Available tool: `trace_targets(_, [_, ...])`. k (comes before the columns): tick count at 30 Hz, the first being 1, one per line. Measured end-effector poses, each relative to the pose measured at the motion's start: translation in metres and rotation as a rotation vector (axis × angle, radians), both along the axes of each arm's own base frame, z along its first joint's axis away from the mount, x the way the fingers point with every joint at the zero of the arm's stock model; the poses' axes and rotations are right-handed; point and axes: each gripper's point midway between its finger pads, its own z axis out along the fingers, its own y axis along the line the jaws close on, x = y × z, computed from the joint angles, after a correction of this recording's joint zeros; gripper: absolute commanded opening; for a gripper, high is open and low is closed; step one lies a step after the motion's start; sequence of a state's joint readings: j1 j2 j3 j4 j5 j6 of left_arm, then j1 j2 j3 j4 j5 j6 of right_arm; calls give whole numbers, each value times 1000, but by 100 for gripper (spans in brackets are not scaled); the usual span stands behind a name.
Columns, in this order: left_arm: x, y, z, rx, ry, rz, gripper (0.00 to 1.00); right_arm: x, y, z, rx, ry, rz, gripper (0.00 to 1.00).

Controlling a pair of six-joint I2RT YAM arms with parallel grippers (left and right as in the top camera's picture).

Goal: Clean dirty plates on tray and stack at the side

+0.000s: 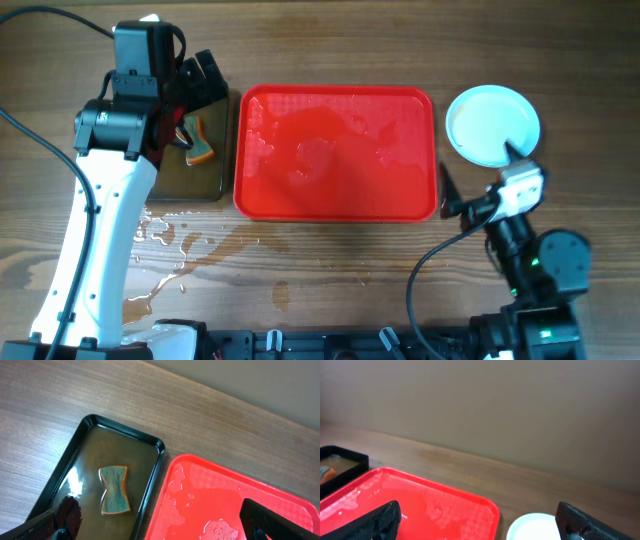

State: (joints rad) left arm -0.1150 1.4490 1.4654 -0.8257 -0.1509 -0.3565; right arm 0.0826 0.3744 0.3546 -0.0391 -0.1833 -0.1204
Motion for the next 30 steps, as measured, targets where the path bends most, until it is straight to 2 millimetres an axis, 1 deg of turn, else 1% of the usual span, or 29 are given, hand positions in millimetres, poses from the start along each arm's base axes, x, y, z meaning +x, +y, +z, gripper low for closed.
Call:
trace_targets(1, [0, 0, 0, 0, 0, 0, 100, -2, 0, -9, 15, -2, -1, 100])
trace_targets(2, [0, 0, 0, 0, 1, 0, 100, -5, 0, -27, 22, 2, -1, 100])
trace_targets(4, [0, 0, 0, 0, -2, 0, 100, -11, -1, -41, 46, -16, -2, 100])
trace_targets(5, [0, 0, 0, 0, 0, 0, 100, -15, -1, -51, 70, -27, -2, 100])
trace_targets(11, [0, 0, 0, 0, 2, 0, 100, -18, -2, -72, 124, -31, -3, 100])
trace_targets(14, [0, 0, 0, 0, 2, 0, 100, -18, -2, -76, 126, -24, -5, 100])
trace_targets(30, [0, 0, 0, 0, 2, 0, 100, -18, -2, -75, 128, -24, -5, 100])
